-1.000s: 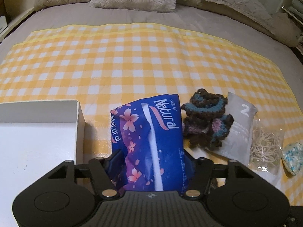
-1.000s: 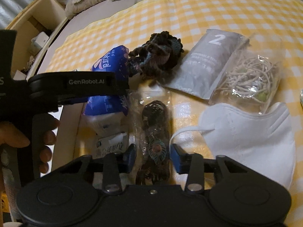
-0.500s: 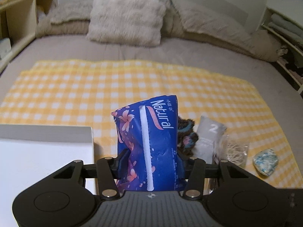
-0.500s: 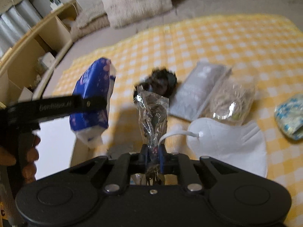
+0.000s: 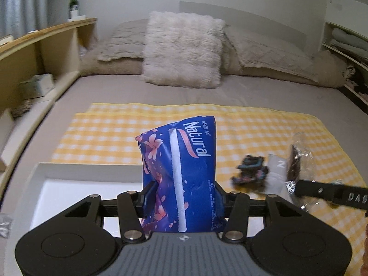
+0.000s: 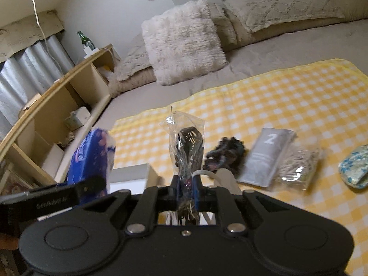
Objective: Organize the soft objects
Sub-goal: 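Carry the tissue pack and bagged cable into the white tray with both tools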
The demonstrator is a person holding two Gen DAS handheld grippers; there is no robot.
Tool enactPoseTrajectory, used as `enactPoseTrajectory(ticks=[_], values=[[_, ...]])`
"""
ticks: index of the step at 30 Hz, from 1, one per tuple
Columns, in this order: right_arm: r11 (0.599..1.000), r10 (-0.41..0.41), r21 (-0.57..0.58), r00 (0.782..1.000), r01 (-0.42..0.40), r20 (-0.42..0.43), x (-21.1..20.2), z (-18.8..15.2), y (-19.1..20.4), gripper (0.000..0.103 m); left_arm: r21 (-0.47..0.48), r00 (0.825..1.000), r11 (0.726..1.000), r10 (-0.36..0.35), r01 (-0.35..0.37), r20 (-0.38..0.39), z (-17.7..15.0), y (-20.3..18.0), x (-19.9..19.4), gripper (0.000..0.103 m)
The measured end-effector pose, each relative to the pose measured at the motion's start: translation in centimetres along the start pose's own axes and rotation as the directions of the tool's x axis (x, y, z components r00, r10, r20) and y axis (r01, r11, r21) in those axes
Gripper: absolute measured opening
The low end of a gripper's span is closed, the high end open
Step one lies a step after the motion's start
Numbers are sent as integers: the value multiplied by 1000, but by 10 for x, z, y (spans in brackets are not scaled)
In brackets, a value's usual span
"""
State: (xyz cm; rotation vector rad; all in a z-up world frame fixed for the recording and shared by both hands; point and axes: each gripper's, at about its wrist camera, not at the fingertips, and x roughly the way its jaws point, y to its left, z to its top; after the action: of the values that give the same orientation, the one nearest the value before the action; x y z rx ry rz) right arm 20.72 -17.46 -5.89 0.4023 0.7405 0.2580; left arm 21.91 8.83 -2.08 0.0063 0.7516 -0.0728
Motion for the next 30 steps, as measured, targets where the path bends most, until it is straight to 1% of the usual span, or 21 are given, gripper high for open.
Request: enactPoseTrajectory(ticks=[3, 5, 8, 10, 12, 17, 20, 24, 26, 27, 28, 30], values=[[1000, 3, -22, 1000, -3, 2, 1, -2, 14, 12, -20, 1000, 999, 29, -29, 0, -4, 21, -6, 51], [999, -14, -46, 1000, 14, 5, 1, -2, 20, 12, -33, 999, 999, 35, -35, -1, -5, 31, -9, 51], [998, -39, -49, 999, 39, 1, 1, -2, 16, 12, -51, 1000, 998, 27, -27, -2, -6, 40, -10, 51], [997, -57, -48, 998, 56, -18, 2, -1, 10, 12, -47, 1000, 999, 16, -16, -4, -6, 40, -8, 51], [995, -66, -72, 996, 62, -53, 2, -1, 5, 12, -34, 1000, 999, 5, -6, -10, -8, 35, -5, 51], [979, -89, -197, 985, 59, -148, -2, -14, -1, 12, 1, 999, 999, -44, 44, -28, -12, 17, 3, 51], [969, -103, -243, 973, 51, -205, 2, -29, -6, 11, 30, 997, 997, -68, 69, -42, -14, 4, 9, 51], [962, -105, -274, 953, 25, -284, 11, -48, -12, 10, 57, 994, 994, -91, 95, -59, -16, -9, 15, 51], [963, -106, -268, 946, 21, -306, 15, -57, -16, 12, 63, 993, 992, -102, 106, -64, -17, -13, 17, 51], [966, -114, -258, 943, 32, -311, 18, -59, -19, 20, 67, 992, 992, -107, 111, -66, -17, -15, 17, 52], [967, -131, -249, 940, 51, -316, 21, -61, -22, 31, 70, 992, 991, -110, 114, -67, -17, -17, 17, 52], [967, -161, -239, 933, 85, -320, 27, -63, -27, 36, 75, 991, 990, -114, 119, -72, -17, -19, 18, 52]])
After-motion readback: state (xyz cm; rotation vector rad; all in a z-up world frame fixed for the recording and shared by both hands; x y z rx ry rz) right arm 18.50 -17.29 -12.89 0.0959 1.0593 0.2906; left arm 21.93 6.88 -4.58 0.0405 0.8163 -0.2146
